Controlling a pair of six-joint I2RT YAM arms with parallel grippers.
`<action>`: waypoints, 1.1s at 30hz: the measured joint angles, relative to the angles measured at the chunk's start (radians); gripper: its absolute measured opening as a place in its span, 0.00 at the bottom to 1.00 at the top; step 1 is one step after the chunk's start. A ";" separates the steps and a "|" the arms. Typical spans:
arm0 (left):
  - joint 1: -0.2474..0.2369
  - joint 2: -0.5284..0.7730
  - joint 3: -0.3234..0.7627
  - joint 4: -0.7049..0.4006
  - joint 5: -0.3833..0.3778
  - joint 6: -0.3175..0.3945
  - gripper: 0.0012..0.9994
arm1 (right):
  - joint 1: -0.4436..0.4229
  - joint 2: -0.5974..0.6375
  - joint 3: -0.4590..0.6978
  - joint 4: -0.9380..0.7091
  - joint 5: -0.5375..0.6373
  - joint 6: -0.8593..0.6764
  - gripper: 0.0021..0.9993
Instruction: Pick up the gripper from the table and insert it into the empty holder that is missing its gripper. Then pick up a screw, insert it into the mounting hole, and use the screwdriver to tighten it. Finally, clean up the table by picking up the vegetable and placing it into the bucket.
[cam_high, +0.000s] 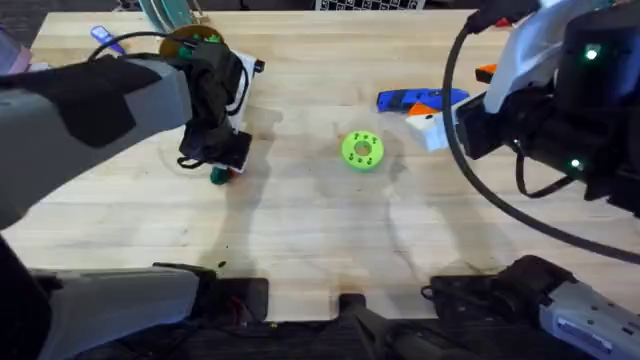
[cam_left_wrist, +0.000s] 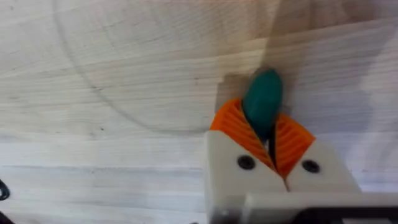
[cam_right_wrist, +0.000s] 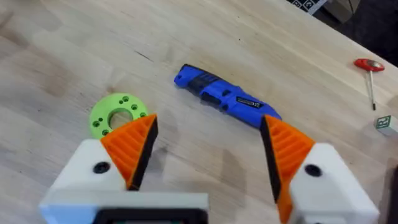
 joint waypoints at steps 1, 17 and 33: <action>0.000 0.000 0.001 -0.002 0.000 0.000 0.03 | 0.000 0.000 0.000 0.000 0.000 0.000 0.98; 0.001 0.000 0.236 -0.170 -0.004 0.000 0.03 | 0.000 0.000 0.000 -0.001 0.000 0.000 0.98; 0.034 0.002 0.365 0.300 -0.035 -0.044 0.03 | 0.000 0.000 0.000 0.000 0.000 0.003 0.98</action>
